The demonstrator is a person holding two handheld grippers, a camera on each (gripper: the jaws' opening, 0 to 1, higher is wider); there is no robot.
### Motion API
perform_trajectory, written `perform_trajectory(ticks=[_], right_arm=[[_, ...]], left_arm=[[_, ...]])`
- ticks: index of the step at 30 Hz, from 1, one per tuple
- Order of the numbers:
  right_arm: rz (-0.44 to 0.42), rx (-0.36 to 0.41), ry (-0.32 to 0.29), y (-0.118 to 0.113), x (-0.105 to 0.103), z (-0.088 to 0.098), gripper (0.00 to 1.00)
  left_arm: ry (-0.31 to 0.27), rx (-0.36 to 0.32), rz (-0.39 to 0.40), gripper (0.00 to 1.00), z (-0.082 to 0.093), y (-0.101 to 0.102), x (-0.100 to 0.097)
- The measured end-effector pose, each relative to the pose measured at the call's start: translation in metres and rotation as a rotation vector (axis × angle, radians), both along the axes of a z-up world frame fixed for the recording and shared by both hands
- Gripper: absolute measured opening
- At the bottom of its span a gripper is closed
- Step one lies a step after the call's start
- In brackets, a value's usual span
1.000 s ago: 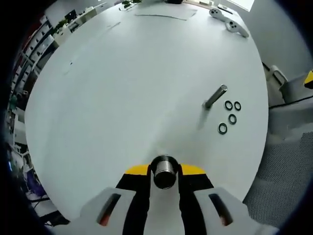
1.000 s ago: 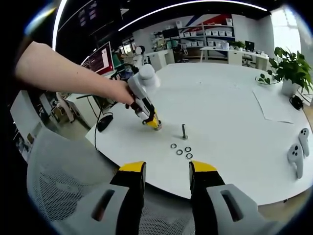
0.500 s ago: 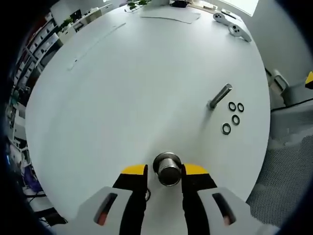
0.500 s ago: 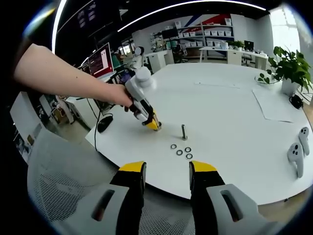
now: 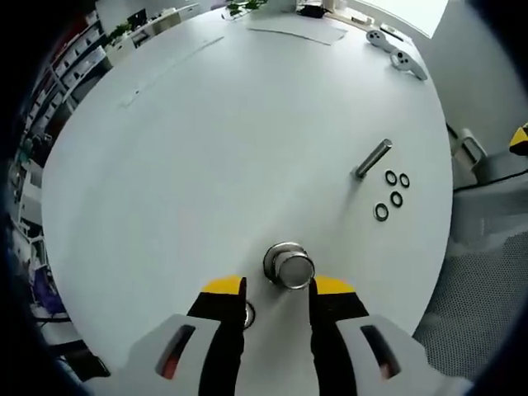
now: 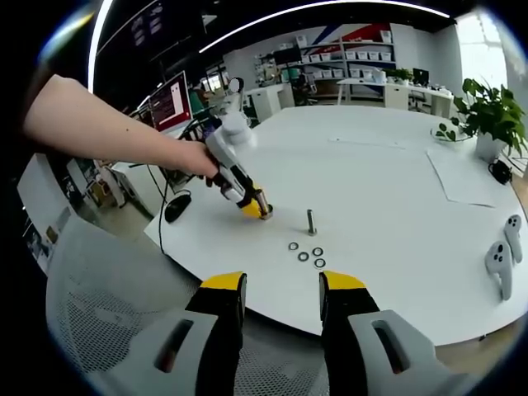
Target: Place the washer onto the threaded stud by aligning its center hole with the stud, sliding it down to the base, and recovering from edge contact or off-axis alignment until the washer reaches the visible bottom stop.
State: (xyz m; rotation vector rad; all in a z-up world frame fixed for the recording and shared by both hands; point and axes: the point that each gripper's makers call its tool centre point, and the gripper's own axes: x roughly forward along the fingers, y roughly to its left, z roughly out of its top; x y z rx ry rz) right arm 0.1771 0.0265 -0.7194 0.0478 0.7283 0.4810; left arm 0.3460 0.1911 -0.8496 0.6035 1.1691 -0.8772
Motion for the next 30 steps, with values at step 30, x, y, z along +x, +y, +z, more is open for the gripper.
perform_trajectory(ticks=[30], right_arm=[[0.0,-0.002,0.003,-0.001,0.0,-0.001,0.38]], left_arm=[[-0.003,0.053,0.109,0.32,-0.015,0.039,0.011]])
